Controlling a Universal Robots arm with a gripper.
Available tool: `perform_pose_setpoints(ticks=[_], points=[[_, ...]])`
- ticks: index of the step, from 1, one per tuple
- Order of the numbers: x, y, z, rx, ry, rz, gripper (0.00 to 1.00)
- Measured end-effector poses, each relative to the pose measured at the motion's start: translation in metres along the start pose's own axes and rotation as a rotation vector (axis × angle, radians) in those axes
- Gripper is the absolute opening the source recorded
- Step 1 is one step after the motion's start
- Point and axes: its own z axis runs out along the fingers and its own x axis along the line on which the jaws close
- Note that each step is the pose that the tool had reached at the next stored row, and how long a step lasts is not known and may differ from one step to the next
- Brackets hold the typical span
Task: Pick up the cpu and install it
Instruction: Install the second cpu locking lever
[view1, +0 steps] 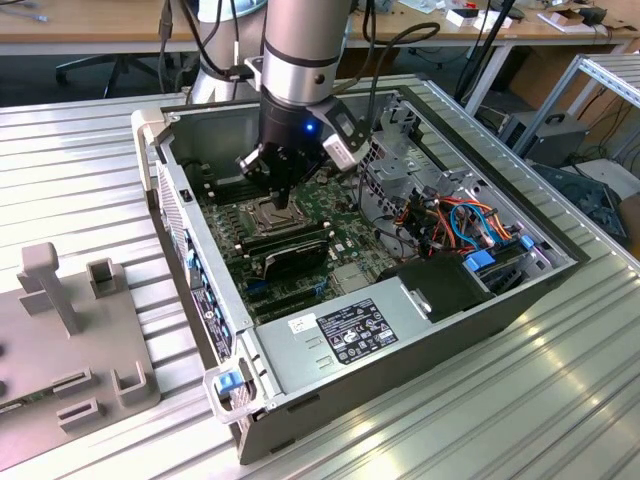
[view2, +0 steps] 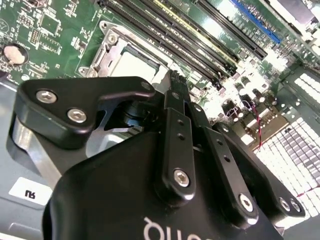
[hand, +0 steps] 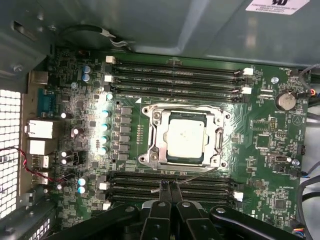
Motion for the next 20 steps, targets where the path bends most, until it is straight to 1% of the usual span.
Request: perform_pose_setpoints(ticks=[2,20], points=[[0.0001,-0.0002,0.001,0.0002,-0.0003,0.0,0.11],[0.0,-0.0002,0.002,0.0002,-0.0004,0.0,0.11]])
